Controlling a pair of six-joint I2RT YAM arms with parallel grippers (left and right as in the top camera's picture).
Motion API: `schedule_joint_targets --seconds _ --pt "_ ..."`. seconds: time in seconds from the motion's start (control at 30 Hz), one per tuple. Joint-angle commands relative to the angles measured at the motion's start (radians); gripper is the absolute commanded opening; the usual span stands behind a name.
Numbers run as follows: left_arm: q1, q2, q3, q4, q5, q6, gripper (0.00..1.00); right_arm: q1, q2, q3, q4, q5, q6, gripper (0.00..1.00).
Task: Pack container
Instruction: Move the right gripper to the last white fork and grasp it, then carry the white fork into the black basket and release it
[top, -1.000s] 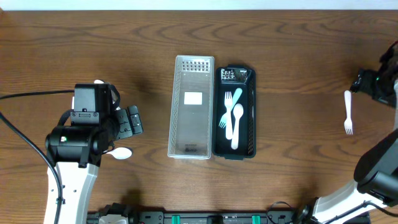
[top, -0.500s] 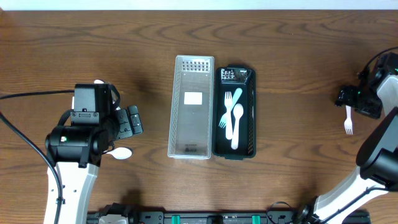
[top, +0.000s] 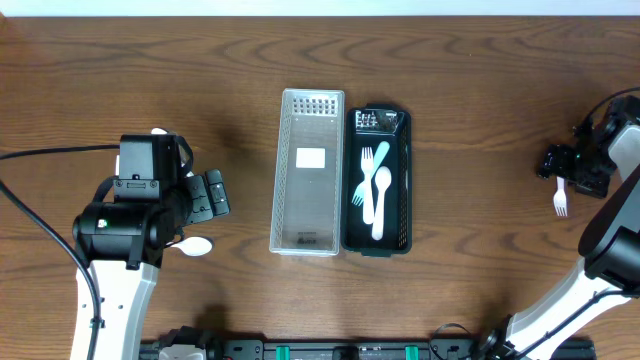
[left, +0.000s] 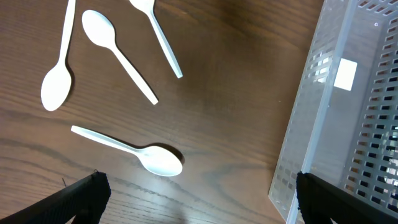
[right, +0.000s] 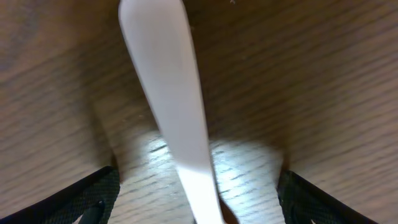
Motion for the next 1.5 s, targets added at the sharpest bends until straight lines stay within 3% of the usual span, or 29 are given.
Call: schedule_joint_targets --seconds 0.0,0.27,0.53,0.63,0.77,1.07,1.2,1.47 --pt "0.007 0.003 0.017 -0.002 -0.008 -0.01 0.98 -0.013 0.023 -0.006 -0.003 -0.018 -0.013 0.84" --pt "0.007 0.003 0.017 -0.002 -0.008 -0.01 0.98 -0.013 0.028 -0.006 -0.01 -0.018 0.002 0.68" --pt "0.007 0.003 0.017 -0.002 -0.008 -0.01 0.98 -0.013 0.028 -0.006 -0.021 -0.018 0.021 0.36" --pt "0.007 0.003 0.017 -0.002 -0.008 -0.01 0.98 -0.013 0.028 -0.006 -0.022 -0.018 0.021 0.34" --pt "0.007 0.003 0.017 -0.002 -0.008 -0.01 0.98 -0.013 0.028 -0.006 -0.021 -0.018 0.041 0.23" --pt "0.007 0.003 0.017 -0.002 -0.008 -0.01 0.98 -0.012 0.028 -0.005 -0.021 -0.018 0.066 0.14" --pt "0.007 0.003 0.017 -0.002 -0.008 -0.01 0.98 -0.01 0.023 -0.003 -0.029 -0.018 0.105 0.02" --pt "0.007 0.002 0.017 -0.002 -0.008 -0.01 0.98 0.072 -0.138 0.046 -0.095 -0.01 0.175 0.01"
